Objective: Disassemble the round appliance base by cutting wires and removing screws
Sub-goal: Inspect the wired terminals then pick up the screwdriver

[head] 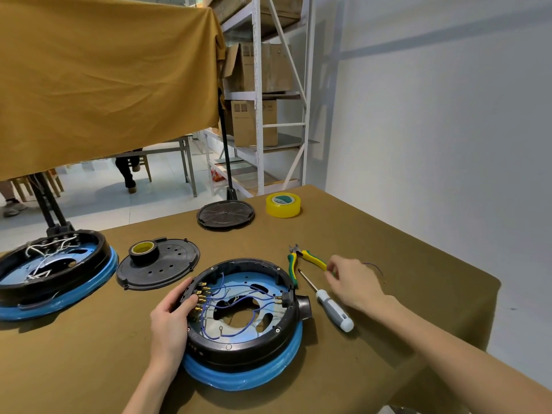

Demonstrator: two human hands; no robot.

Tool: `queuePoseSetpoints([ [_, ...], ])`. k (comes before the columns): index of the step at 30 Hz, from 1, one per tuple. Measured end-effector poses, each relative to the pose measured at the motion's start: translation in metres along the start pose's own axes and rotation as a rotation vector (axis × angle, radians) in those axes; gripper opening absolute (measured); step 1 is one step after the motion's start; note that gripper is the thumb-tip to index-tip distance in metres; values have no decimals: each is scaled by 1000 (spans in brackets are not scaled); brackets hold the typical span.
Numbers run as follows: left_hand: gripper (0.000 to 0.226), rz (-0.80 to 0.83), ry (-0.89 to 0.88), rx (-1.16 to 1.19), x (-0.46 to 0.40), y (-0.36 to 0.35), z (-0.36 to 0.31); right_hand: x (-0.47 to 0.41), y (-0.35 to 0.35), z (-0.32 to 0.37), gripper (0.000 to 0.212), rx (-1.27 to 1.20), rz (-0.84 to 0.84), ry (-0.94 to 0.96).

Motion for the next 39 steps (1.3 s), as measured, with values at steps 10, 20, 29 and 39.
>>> queuePoseSetpoints([
  [10,43,16,4,-18,6,-1,-5,28,-1,57,21,-104,125,53],
  [20,39,78,-55,-135,21,-1,-23,34,14,137,51,-698,320,323],
  [29,45,237,-283,-540,14,3,-67,20,16,164,42,-941,496,386],
  [39,19,310,-360,-650,9,-23,-71,-7,-6,205,14,-1510,349,283],
])
Point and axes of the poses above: each hand's wrist, its own x-axis away from the middle knuckle, its own y-axis out of the back of the hand, z = x × y, the point moved 7 cm from there along -x, towards the middle knuckle, and after that the axes turned 14 degrees about z, right-handed, at the moved point
